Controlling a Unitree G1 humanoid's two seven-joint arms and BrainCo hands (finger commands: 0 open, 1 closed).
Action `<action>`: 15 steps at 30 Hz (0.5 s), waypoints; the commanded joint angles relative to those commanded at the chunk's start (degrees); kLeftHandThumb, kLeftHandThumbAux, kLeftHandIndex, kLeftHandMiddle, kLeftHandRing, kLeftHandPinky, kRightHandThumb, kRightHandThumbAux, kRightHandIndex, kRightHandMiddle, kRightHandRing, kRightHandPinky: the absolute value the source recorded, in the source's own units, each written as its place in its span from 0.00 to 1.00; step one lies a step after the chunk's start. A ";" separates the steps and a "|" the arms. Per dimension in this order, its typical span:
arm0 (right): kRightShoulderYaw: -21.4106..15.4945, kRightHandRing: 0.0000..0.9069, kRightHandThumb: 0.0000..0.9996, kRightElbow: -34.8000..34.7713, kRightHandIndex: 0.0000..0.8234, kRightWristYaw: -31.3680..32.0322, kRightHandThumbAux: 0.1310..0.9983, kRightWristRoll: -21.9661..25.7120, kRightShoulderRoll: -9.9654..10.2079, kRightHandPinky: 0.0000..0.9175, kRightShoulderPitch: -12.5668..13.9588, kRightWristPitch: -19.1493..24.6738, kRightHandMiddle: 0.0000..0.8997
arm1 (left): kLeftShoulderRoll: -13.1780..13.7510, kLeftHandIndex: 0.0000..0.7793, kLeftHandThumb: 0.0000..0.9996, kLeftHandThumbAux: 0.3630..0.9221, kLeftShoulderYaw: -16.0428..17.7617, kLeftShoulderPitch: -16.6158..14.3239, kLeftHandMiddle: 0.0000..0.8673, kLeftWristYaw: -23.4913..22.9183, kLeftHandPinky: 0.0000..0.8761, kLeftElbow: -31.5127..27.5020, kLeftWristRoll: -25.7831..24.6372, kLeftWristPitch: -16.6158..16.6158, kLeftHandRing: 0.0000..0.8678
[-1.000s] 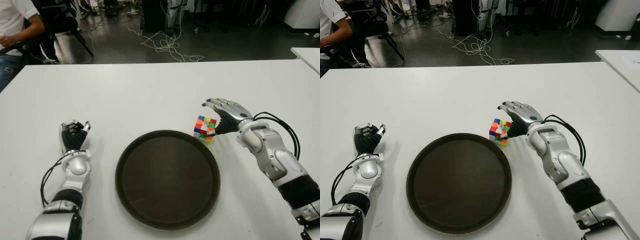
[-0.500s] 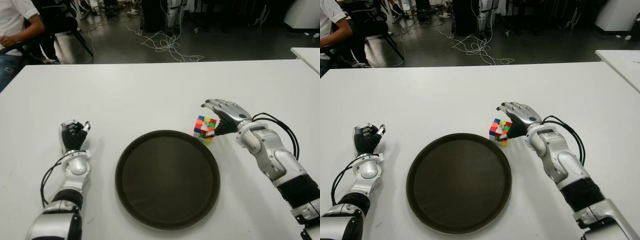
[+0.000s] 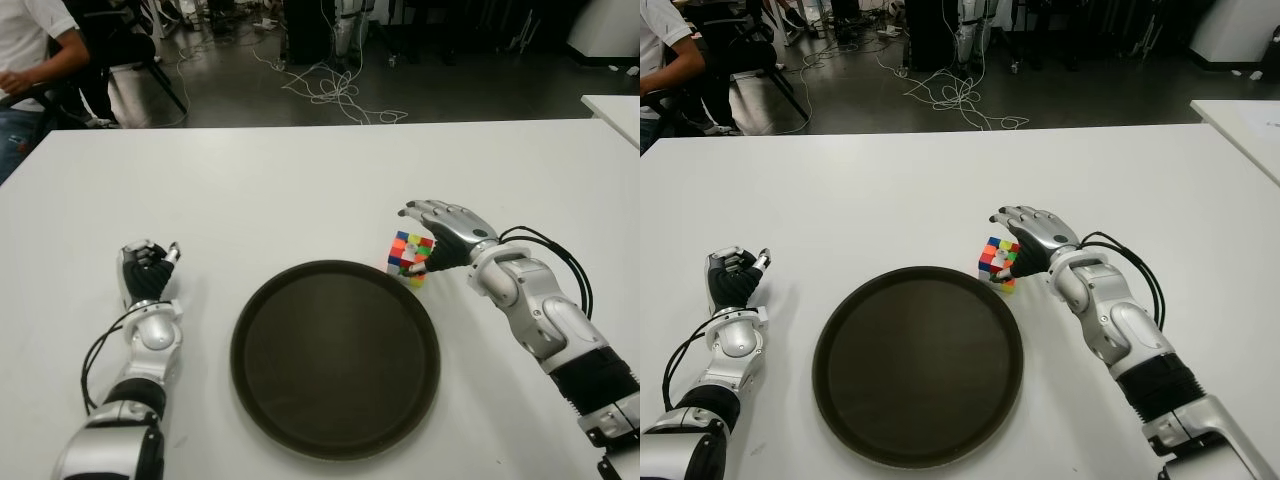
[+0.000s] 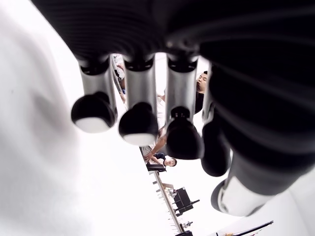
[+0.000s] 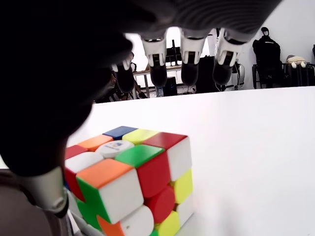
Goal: Pick up the Rubik's Cube and put it in the plate
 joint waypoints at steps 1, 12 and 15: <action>0.10 0.00 0.06 -0.05 0.00 0.04 0.63 -0.12 -0.02 0.06 -0.02 0.14 0.00 | 0.00 0.91 0.36 0.71 -0.01 0.00 0.98 -0.02 0.98 0.00 0.00 -0.04 0.99; 0.63 0.00 0.04 -0.19 0.00 0.03 0.60 -0.28 0.16 0.05 -0.09 0.99 0.00 | 0.08 0.93 0.35 0.73 -0.12 0.09 0.99 -0.22 0.99 -0.08 0.06 0.11 1.00; 0.62 0.00 0.03 -0.11 0.00 0.15 0.60 -0.05 0.29 0.05 -0.12 1.06 0.00 | 0.10 0.92 0.35 0.73 -0.12 0.08 0.99 -0.29 0.99 0.00 0.05 0.25 1.00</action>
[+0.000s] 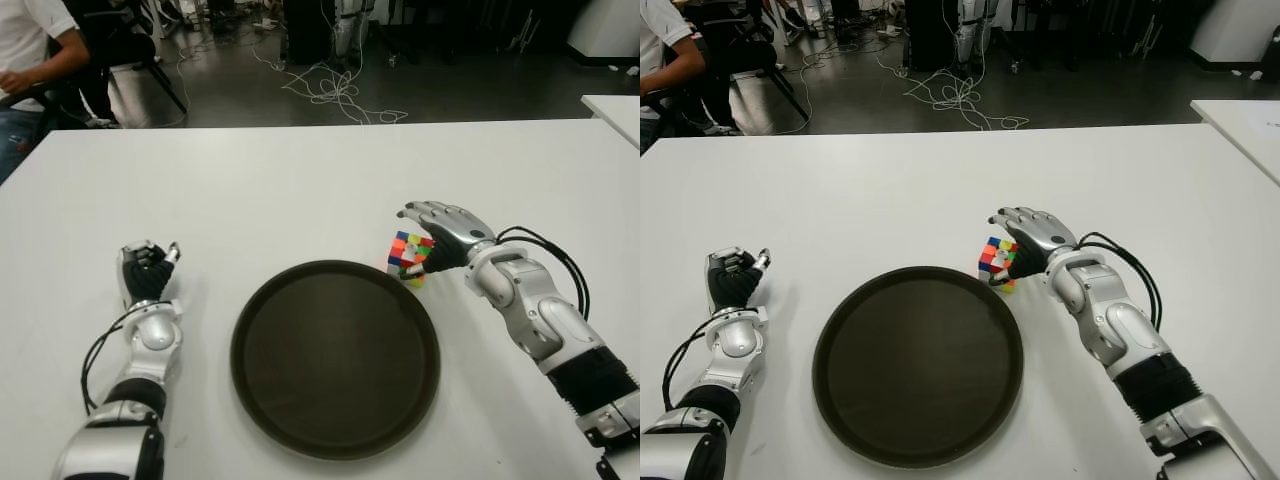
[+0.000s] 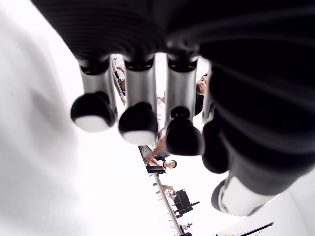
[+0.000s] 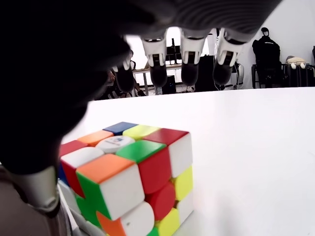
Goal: Pick up the Rubik's Cube and put it in the plate
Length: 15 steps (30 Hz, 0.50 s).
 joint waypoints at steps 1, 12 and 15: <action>0.00 0.00 0.03 0.06 0.00 -0.04 0.61 0.04 0.08 0.05 -0.02 0.00 0.00 | 0.00 0.92 0.35 0.73 -0.01 -0.03 0.99 0.02 0.99 0.02 0.01 0.14 1.00; 0.47 0.00 0.07 0.81 0.00 -0.18 0.63 -0.51 0.37 0.06 -0.56 0.22 0.00 | 0.12 0.89 0.39 0.69 -0.22 0.02 0.98 -0.05 0.98 0.03 0.22 0.08 0.99; 0.59 0.00 0.09 1.06 0.00 -0.37 0.63 -0.48 0.48 0.05 -0.65 0.26 0.00 | 0.12 0.90 0.38 0.69 -0.21 0.05 0.98 0.01 0.98 0.04 0.19 -0.02 0.99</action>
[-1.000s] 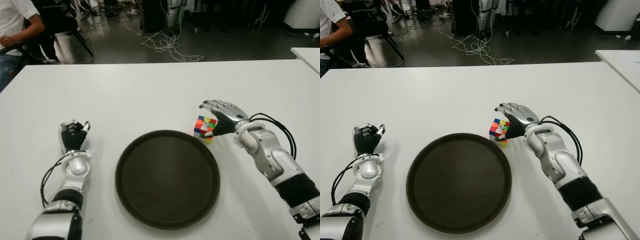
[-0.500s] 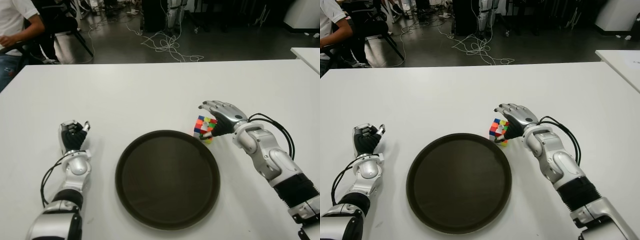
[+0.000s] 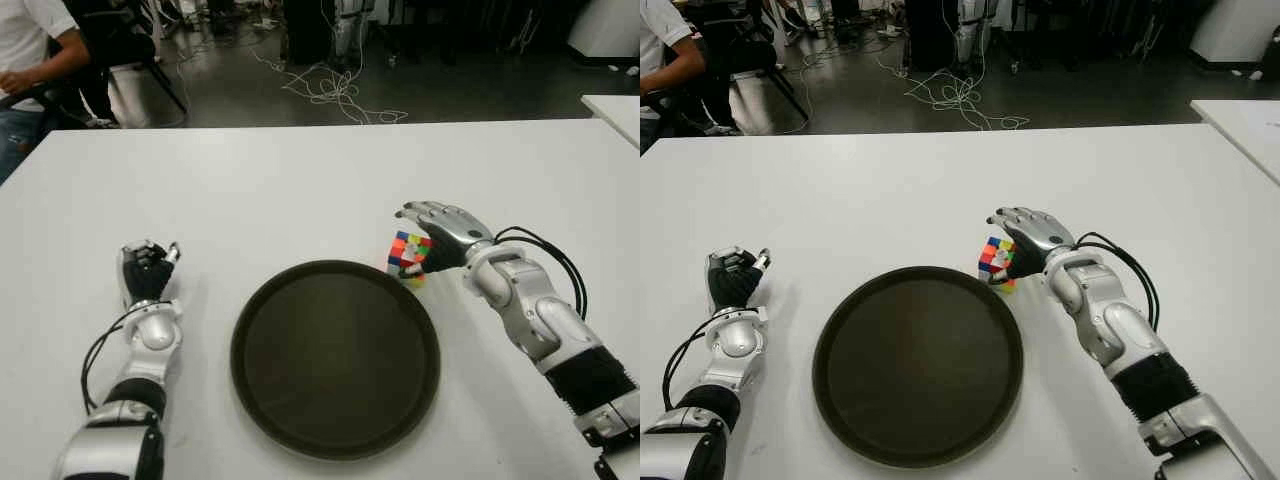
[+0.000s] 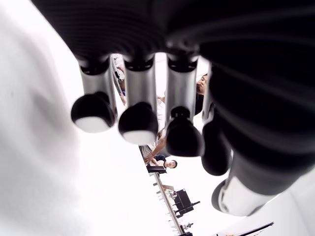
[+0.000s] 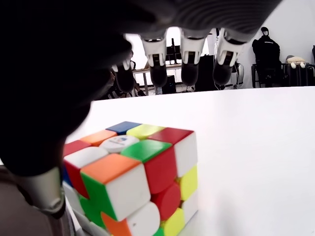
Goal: Pick up the Rubik's Cube and put it in the plate
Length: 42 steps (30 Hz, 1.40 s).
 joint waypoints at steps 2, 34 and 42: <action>0.02 0.00 0.09 -0.37 0.00 0.50 0.63 0.17 0.18 0.04 -0.06 0.44 0.00 | -0.04 0.90 0.38 0.69 0.09 0.02 0.98 0.12 0.99 -0.01 -0.09 -0.10 0.99; -0.27 0.00 0.05 2.03 0.00 -0.13 0.65 0.50 -0.60 0.03 -0.38 -0.26 0.00 | 0.10 0.89 0.36 0.72 0.19 -0.01 0.98 -0.02 0.98 0.40 -0.11 -0.91 0.99; -0.64 0.00 0.06 4.07 0.00 -1.44 0.64 0.51 -0.53 0.04 -0.60 -0.16 0.00 | 0.21 0.90 0.35 0.74 0.15 0.04 0.97 -0.11 0.98 0.32 -0.08 -0.47 0.99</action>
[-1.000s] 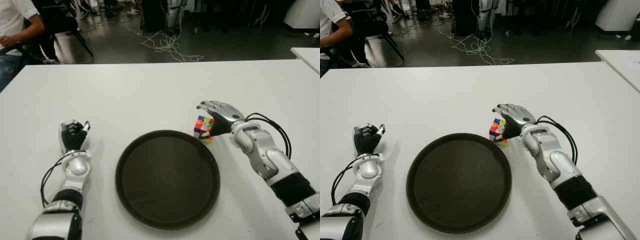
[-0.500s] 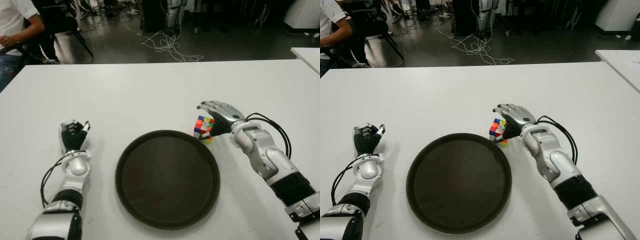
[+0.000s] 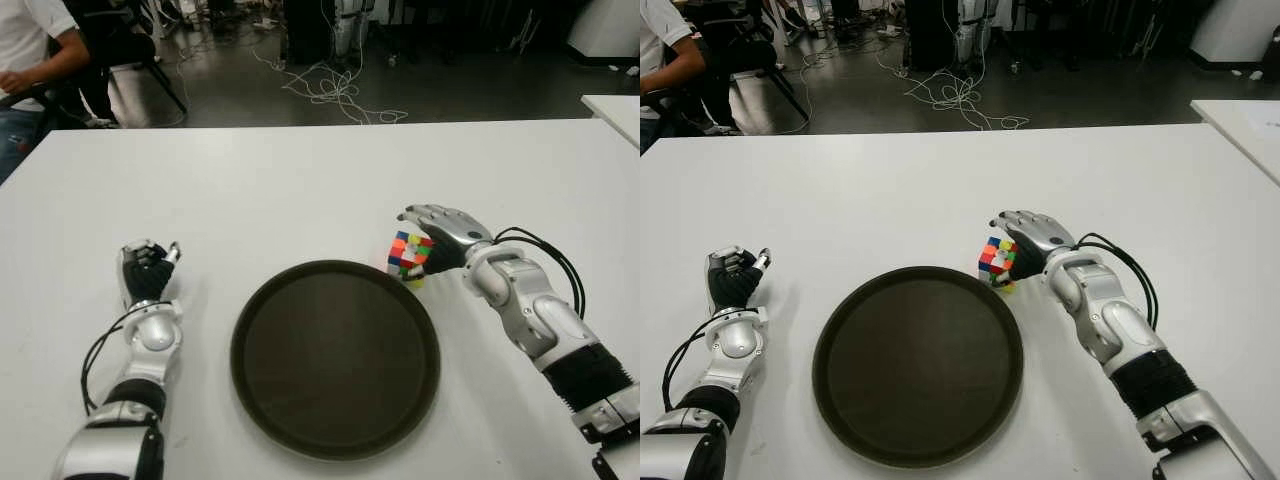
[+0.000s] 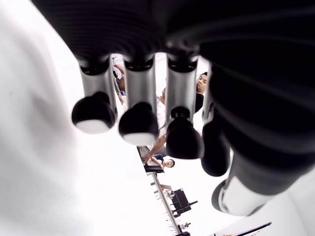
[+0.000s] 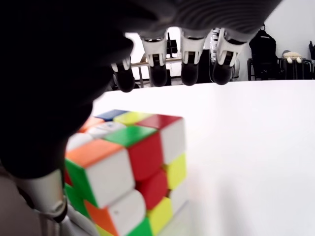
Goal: Pick up the Rubik's Cube and put it in the plate
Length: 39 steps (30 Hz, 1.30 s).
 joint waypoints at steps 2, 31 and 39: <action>-0.19 0.00 0.06 0.32 0.00 -0.45 0.64 0.26 0.06 0.05 0.00 -0.06 0.00 | -0.02 0.90 0.34 0.75 -0.08 0.03 0.97 0.16 0.98 -0.09 0.11 0.14 0.98; -2.43 0.00 0.07 3.94 0.00 -3.50 0.62 2.58 0.13 0.08 -1.68 -1.89 0.00 | -0.12 0.89 0.37 0.72 0.04 0.03 0.97 0.06 0.98 -0.21 -0.04 0.29 0.98; -2.46 0.00 0.09 4.71 0.00 -3.97 0.63 3.09 0.47 0.09 -2.14 -2.46 0.00 | -0.18 0.89 0.37 0.72 0.00 0.09 0.97 0.10 0.98 -0.47 -0.03 0.79 0.98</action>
